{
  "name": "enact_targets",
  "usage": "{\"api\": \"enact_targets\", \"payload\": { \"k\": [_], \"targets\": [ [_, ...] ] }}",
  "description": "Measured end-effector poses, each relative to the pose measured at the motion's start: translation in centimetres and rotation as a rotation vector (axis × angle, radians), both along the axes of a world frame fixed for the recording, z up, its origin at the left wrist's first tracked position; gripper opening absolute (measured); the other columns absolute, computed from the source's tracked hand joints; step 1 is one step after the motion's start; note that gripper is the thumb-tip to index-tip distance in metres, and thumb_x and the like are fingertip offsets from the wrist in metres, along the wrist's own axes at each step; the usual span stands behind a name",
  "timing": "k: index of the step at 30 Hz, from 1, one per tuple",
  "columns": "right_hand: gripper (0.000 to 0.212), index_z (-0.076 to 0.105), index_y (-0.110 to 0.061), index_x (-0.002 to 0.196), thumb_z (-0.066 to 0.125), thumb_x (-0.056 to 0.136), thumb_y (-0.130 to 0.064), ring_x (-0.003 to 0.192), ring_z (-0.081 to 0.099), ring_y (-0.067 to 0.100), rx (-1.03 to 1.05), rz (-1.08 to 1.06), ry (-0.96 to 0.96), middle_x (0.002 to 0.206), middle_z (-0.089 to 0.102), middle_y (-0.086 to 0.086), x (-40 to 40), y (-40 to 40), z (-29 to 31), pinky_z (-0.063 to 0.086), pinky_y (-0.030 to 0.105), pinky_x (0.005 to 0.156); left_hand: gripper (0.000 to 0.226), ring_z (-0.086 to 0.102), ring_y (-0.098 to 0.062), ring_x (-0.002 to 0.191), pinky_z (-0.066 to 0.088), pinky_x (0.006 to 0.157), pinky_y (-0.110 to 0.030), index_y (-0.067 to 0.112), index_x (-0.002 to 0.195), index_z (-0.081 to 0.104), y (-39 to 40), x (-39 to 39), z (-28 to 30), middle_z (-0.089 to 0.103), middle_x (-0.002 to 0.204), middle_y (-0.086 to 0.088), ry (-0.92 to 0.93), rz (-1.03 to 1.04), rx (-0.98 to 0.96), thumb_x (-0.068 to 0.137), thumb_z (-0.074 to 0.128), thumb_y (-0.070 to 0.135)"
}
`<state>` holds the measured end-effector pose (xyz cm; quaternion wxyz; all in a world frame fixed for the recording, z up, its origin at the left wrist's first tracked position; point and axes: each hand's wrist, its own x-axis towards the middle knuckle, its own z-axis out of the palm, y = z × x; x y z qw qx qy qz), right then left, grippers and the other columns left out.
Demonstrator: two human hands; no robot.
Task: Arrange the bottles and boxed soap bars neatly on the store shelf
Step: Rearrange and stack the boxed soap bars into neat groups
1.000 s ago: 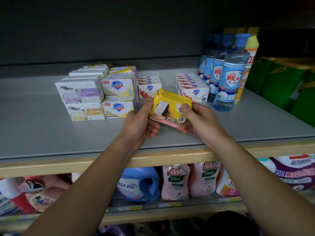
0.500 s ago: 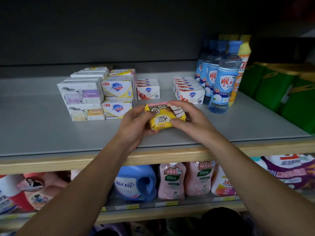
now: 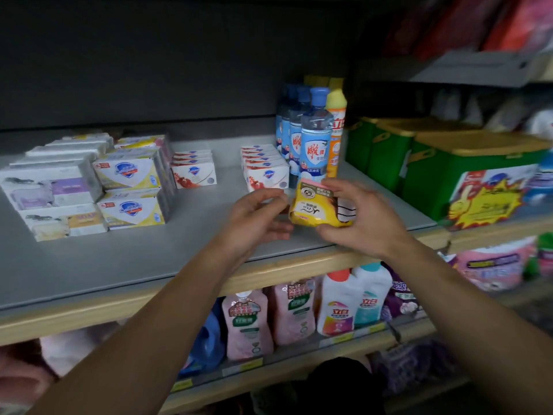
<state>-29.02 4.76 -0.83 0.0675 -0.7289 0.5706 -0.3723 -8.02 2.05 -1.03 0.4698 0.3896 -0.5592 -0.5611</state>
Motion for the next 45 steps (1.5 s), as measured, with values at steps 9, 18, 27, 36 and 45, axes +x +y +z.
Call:
{"api": "enact_targets", "payload": {
  "k": [9,18,27,36,45],
  "targets": [
    [0.07,0.055,-0.019,0.133,0.078,0.073,-0.046,0.111,0.058,0.031,0.063,-0.478,0.051,0.124,0.056,0.011,-10.0,-4.0,-2.3,0.045,0.035,0.09,0.063,0.051,-0.027,0.127,0.037,0.108,-0.034,0.016,0.134,0.057,-3.7,2.8,-2.1,0.056,0.139,-0.005,-1.217,0.153,-0.585,0.085,0.055,0.056],
    [0.058,0.057,-0.019,0.127,0.054,0.086,-0.06,0.118,0.042,0.04,0.055,-0.676,0.293,0.127,0.055,0.012,-9.3,-5.7,-4.3,0.041,0.045,0.093,0.073,0.049,-0.018,0.131,0.035,0.111,-0.032,0.02,0.13,0.061,-3.9,3.2,-3.4,0.055,0.14,-0.001,-1.232,0.189,-0.575,0.076,0.038,0.063],
    [0.055,0.053,-0.014,0.136,0.054,0.092,-0.046,0.13,0.039,0.038,0.013,-0.559,0.209,0.138,0.052,0.014,-6.4,-4.3,-2.6,0.031,0.043,0.11,0.063,0.051,-0.02,0.128,0.036,0.109,-0.031,0.022,0.128,0.062,-3.8,3.7,-3.0,0.057,0.138,0.002,-1.186,0.157,-0.499,0.081,0.05,0.062],
    [0.046,0.055,-0.021,0.132,0.06,0.09,-0.04,0.125,0.047,0.022,-0.066,-0.052,0.077,0.135,0.053,0.001,6.5,-5.7,-0.6,0.039,0.03,0.097,0.046,0.065,-0.019,0.098,0.044,0.085,-0.024,0.016,0.112,0.069,-2.9,8.8,0.5,0.07,0.108,-0.004,-1.005,0.315,-0.606,0.078,0.059,0.044],
    [0.052,0.05,-0.02,0.138,0.058,0.091,-0.042,0.13,0.044,0.022,0.016,0.118,0.199,0.139,0.05,0.002,17.2,-14.0,-1.2,0.037,0.033,0.105,0.042,0.06,-0.038,0.1,0.051,0.085,-0.041,0.007,0.108,0.071,-4.9,19.2,0.4,0.069,0.105,-0.014,-1.189,0.668,-0.669,0.081,0.058,0.037]
  ]
}}
